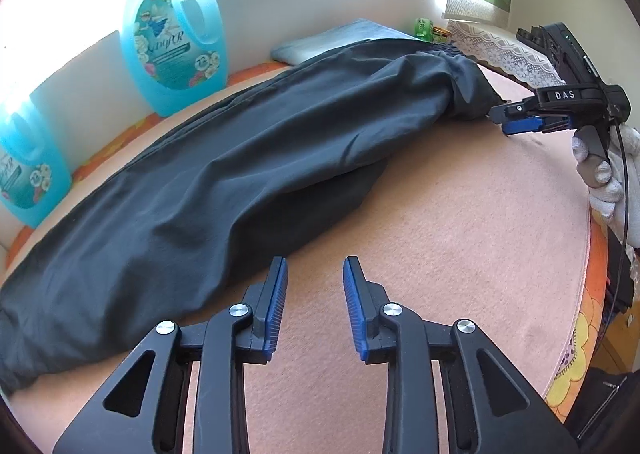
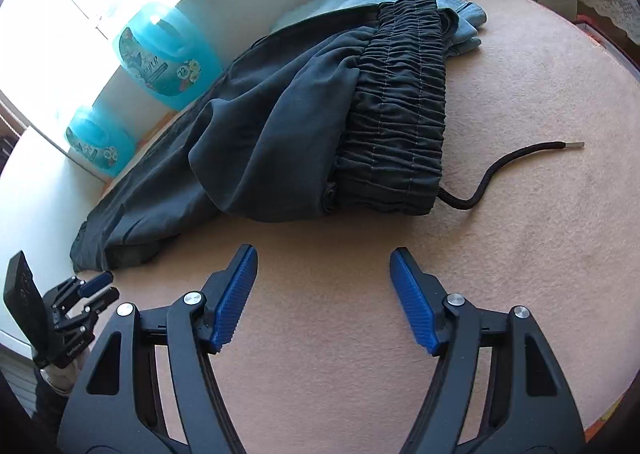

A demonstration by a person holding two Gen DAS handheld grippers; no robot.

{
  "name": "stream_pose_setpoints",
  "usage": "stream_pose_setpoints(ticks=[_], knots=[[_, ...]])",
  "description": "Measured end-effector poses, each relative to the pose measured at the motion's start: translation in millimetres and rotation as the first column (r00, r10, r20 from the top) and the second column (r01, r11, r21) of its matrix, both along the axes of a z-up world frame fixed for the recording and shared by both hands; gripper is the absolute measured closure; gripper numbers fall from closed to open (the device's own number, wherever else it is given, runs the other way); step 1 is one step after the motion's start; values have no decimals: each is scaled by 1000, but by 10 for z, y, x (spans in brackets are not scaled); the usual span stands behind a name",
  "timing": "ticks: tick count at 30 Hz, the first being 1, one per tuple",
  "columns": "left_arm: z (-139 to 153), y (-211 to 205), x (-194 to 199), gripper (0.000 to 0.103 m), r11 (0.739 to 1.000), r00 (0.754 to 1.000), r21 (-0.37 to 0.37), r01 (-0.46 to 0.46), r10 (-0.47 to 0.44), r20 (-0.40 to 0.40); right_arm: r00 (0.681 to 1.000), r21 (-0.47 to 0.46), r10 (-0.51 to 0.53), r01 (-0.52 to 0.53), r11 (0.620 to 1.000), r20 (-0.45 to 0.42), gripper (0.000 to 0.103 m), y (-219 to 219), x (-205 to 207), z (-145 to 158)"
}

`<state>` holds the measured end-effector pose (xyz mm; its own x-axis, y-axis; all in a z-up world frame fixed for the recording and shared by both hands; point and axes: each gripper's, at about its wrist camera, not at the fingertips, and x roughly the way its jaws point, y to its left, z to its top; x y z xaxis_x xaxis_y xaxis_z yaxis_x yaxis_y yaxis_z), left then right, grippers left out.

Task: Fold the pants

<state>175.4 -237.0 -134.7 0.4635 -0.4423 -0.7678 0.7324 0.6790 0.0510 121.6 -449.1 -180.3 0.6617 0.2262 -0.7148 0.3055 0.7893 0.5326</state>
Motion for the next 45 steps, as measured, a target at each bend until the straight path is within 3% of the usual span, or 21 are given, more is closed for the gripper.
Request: stream_pose_setpoints(ticks=[4,7,13,17,20,22,23,26,29,32,34,35,37,41,44,45], knots=[[10,-159,-6,76,1000,999,5,28,-28,30,992,122,-120,115,986,30,31,-140,83,-12],[0,-210,7,75,999,999,11,39,-40,32,975,230,-215,199,953,49,30,-278,86,-51],[-82,-319,13,68,996,996,53,74,-77,40,946,292,-324,305,906,18,29,-379,237,-155],[-189,-388,119,65,995,997,88,52,-57,49,936,222,-346,325,919,63,58,-367,286,-35],[-218,-415,219,66,996,997,86,36,-42,70,937,147,-325,306,941,132,67,-343,260,211],[-215,-414,298,95,996,998,79,27,-32,62,932,88,-311,300,950,186,69,-316,223,445],[-204,-398,331,100,997,998,72,27,-31,54,930,60,-301,295,954,212,71,-302,200,564],[-93,-295,351,100,999,999,19,40,-41,27,926,-29,-266,284,959,266,72,-270,135,878],[132,-136,285,100,995,998,-68,66,-67,-9,927,-98,-242,279,955,286,73,-263,106,1042],[388,55,204,100,991,997,-123,51,-43,71,936,-122,-242,280,952,255,73,-322,150,985],[459,153,208,88,990,997,-134,50,-41,67,944,-126,-244,276,953,222,73,-366,206,871],[468,193,201,77,990,998,-138,41,-34,53,947,-125,-246,274,953,207,73,-381,236,811],[428,237,178,76,987,999,-158,35,-36,-1,951,-118,-251,274,954,183,73,-415,273,704],[213,70,-23,76,983,984,-144,112,-130,-118,951,-111,-253,275,955,176,73,-449,270,636],[16,-163,-130,75,991,986,-62,117,-123,-116,952,-116,-249,271,956,179,73,-438,265,671],[-45,-234,-124,69,994,989,-33,104,-107,-103,952,-117,-248,271,955,181,73,-424,265,682]])
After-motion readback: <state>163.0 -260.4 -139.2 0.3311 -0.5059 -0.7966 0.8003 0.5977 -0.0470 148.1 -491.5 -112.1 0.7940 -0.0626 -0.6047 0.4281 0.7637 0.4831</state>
